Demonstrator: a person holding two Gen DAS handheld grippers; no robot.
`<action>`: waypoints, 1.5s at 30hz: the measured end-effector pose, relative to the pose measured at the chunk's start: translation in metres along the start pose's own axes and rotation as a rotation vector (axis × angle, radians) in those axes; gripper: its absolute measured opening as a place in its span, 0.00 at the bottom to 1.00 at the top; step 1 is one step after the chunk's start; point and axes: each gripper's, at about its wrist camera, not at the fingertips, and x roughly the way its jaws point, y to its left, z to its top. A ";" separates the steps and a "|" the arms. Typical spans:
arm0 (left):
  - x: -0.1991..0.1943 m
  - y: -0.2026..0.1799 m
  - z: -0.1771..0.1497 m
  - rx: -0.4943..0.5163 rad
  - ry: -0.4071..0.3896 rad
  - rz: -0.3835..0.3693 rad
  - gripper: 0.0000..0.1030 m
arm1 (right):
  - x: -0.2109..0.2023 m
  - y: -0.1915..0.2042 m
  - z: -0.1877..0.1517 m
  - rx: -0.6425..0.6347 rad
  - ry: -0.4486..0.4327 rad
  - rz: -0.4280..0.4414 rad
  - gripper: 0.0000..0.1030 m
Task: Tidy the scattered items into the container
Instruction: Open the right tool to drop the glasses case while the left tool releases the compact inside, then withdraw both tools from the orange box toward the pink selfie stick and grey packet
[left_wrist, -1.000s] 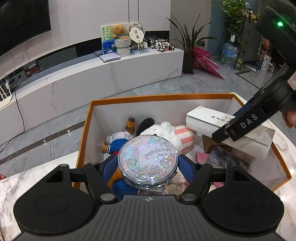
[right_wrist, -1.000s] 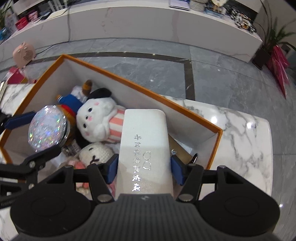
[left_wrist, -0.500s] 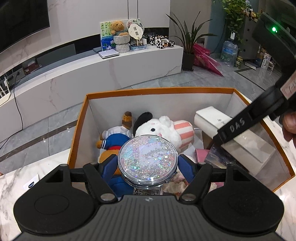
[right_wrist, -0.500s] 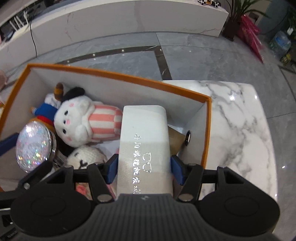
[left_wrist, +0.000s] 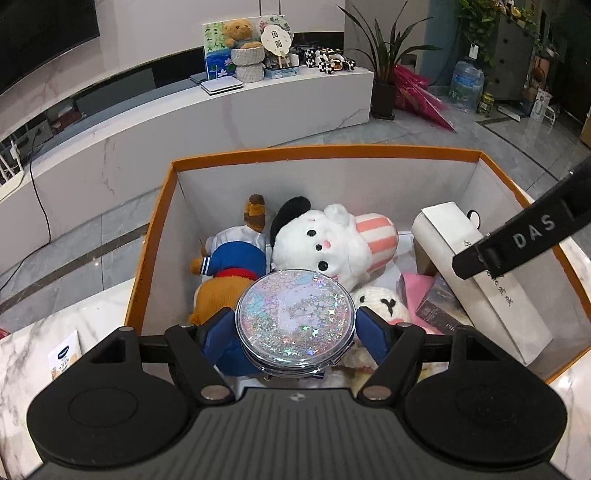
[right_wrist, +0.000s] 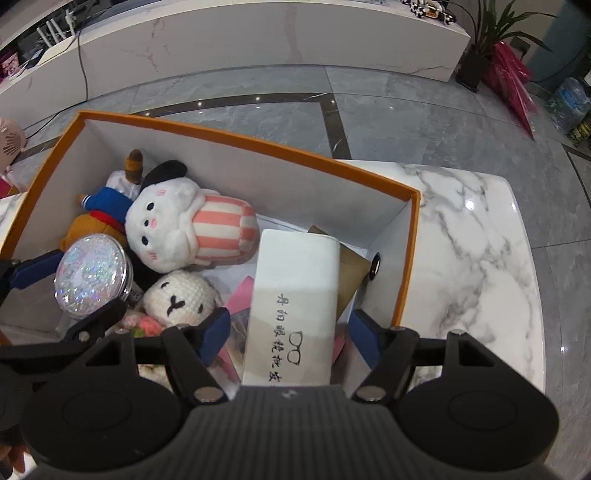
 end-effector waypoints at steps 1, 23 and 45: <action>0.000 0.000 0.000 0.002 0.003 0.003 0.83 | -0.001 0.000 -0.001 -0.003 0.001 0.005 0.71; -0.076 -0.005 0.022 0.004 -0.123 0.045 0.88 | -0.055 -0.003 -0.020 -0.044 -0.061 0.057 0.71; -0.203 -0.004 0.012 0.024 -0.285 0.139 0.88 | -0.162 -0.002 -0.067 -0.081 -0.217 0.151 0.72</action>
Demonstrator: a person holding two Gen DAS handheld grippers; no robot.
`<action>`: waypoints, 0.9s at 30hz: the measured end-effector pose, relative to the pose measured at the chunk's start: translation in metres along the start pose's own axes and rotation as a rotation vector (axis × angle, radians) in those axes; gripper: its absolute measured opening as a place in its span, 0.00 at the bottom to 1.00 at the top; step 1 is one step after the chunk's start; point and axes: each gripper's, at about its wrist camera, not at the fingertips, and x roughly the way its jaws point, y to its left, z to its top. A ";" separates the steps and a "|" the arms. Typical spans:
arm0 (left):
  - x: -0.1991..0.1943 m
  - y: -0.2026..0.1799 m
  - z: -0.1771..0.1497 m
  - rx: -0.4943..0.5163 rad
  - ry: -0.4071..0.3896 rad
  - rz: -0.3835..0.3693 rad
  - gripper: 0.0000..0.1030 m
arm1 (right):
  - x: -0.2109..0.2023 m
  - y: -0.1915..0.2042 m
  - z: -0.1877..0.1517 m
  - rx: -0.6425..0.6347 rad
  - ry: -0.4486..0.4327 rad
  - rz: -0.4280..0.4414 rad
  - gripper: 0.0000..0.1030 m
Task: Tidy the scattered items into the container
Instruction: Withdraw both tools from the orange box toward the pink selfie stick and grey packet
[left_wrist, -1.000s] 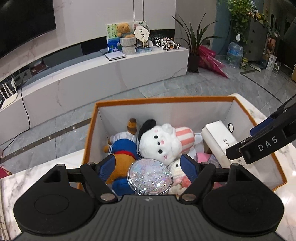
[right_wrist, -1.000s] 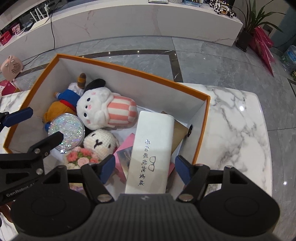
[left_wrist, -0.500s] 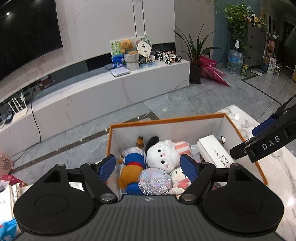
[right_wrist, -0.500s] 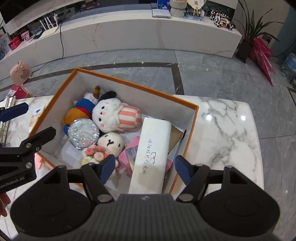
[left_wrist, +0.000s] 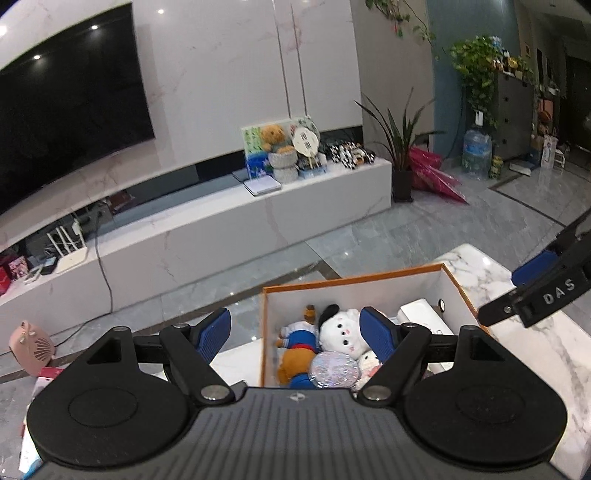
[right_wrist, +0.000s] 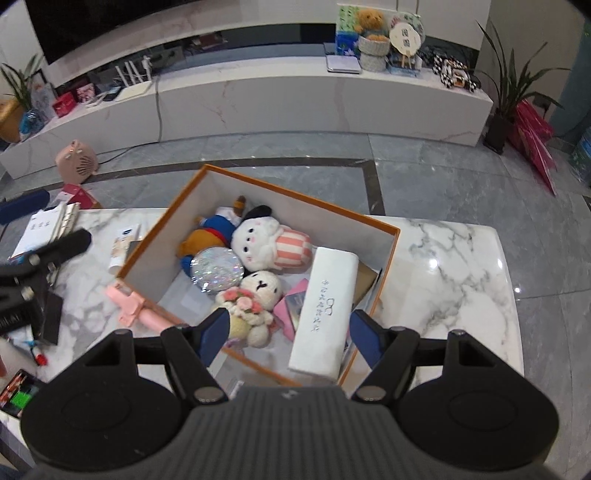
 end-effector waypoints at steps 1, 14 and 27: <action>-0.006 0.003 -0.003 -0.004 -0.006 0.006 0.88 | -0.004 0.001 -0.003 -0.006 -0.007 0.005 0.72; -0.056 0.070 -0.068 -0.172 -0.062 0.044 0.88 | -0.037 0.024 -0.064 -0.142 -0.132 0.058 0.75; -0.031 0.083 -0.135 -0.278 -0.059 0.028 0.88 | -0.027 0.030 -0.120 -0.081 -0.293 0.156 0.83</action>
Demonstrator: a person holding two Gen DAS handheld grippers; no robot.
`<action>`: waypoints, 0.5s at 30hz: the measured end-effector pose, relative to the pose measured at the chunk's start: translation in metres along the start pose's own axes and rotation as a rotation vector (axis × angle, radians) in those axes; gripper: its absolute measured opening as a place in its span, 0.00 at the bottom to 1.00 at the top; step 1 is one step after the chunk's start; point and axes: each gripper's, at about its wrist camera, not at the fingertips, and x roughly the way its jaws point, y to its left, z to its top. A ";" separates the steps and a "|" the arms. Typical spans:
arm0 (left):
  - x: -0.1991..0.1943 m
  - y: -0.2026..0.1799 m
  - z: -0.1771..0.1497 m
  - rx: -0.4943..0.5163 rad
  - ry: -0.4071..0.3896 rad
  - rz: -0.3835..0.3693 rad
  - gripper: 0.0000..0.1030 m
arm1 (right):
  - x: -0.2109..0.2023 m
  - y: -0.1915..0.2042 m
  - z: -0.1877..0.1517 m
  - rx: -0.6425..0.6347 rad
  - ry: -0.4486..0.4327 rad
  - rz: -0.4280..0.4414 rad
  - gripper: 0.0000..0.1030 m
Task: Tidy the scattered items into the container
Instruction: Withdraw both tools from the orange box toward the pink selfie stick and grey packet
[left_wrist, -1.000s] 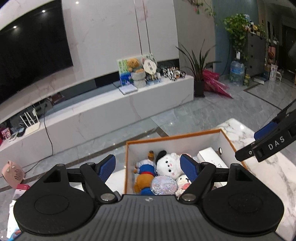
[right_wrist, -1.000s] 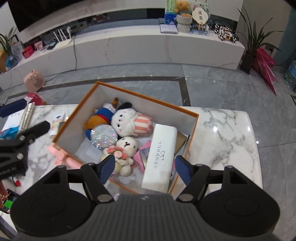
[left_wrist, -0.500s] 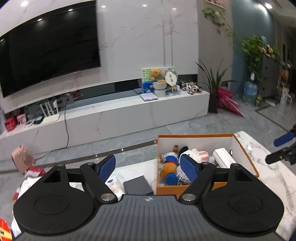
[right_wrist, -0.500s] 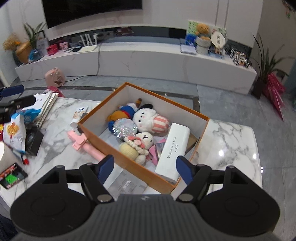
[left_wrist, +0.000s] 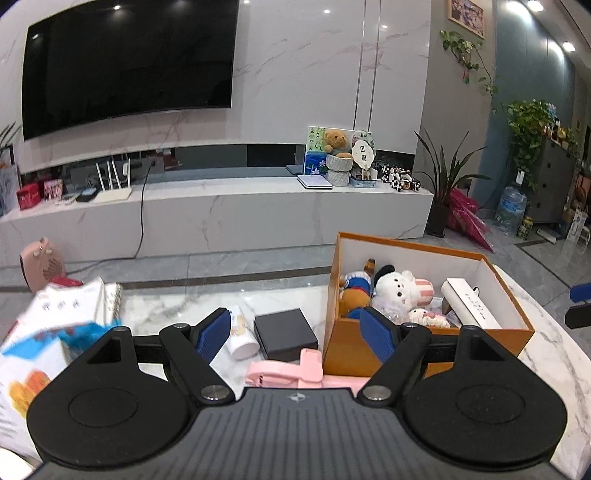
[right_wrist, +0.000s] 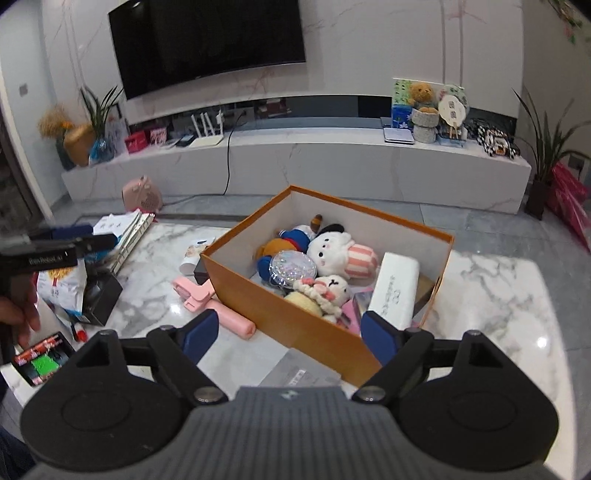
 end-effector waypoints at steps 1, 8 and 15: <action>0.004 0.001 -0.005 -0.005 0.000 -0.004 0.88 | 0.003 0.000 -0.005 0.007 -0.006 -0.003 0.83; 0.043 -0.002 -0.048 0.015 0.048 -0.015 0.88 | 0.035 -0.004 -0.045 0.035 -0.027 -0.019 0.83; 0.091 -0.012 -0.084 0.010 0.098 -0.012 0.88 | 0.068 -0.019 -0.080 0.116 0.006 -0.025 0.83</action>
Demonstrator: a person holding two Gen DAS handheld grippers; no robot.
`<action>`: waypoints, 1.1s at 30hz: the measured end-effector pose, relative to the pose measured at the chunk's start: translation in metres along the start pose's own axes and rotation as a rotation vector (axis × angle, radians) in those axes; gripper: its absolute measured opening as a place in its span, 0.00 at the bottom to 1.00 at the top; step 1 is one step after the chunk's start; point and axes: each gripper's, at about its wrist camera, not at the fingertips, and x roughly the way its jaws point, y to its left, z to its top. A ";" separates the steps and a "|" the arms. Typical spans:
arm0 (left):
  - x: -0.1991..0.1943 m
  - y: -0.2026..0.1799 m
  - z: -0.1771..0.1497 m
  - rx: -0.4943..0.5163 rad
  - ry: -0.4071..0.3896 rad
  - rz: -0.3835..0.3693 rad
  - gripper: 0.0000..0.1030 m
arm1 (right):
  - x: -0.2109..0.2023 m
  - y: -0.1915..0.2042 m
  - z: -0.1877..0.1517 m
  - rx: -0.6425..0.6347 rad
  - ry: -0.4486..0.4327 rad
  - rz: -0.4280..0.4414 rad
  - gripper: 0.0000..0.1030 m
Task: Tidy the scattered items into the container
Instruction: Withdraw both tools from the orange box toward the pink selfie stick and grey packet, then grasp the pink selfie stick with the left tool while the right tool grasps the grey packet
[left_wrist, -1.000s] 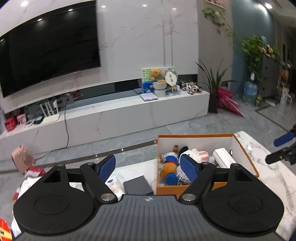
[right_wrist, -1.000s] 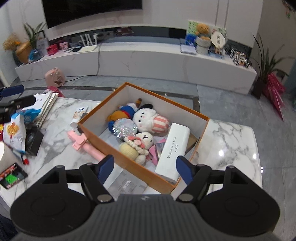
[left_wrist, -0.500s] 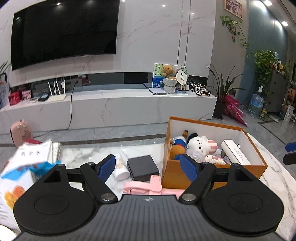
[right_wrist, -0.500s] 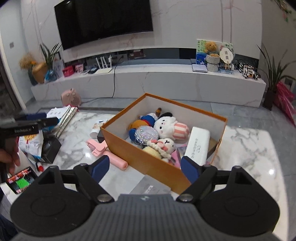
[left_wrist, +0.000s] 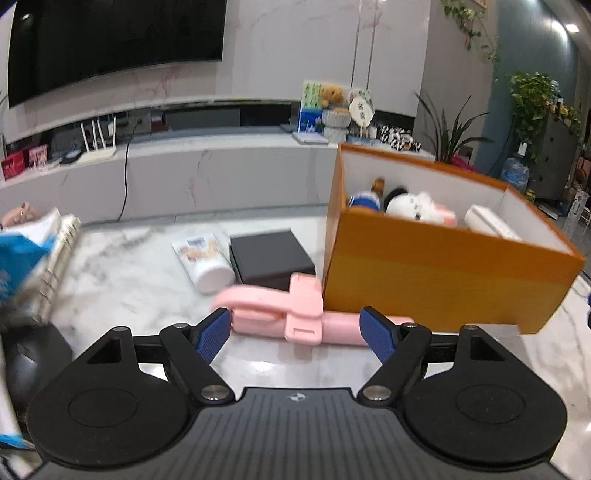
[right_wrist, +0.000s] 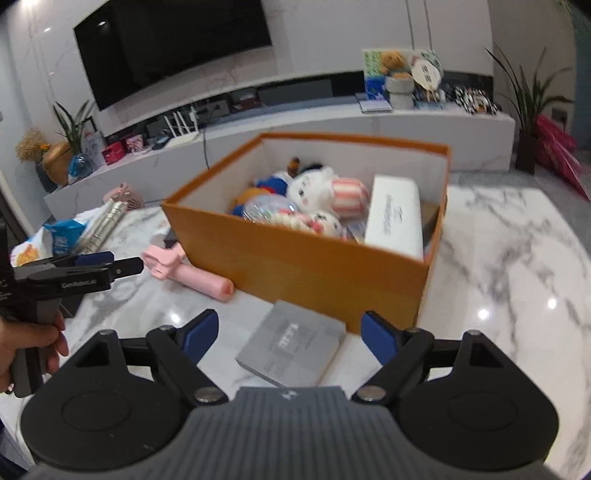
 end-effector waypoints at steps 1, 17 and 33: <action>0.007 -0.002 -0.002 0.005 0.011 0.000 0.88 | 0.002 -0.001 -0.001 -0.004 0.006 -0.005 0.83; 0.026 -0.023 0.004 0.387 0.034 -0.049 0.88 | 0.003 0.000 -0.003 -0.043 0.004 -0.014 0.84; 0.074 -0.018 0.032 0.775 0.386 -0.317 0.82 | 0.006 0.005 -0.006 -0.049 0.036 0.022 0.84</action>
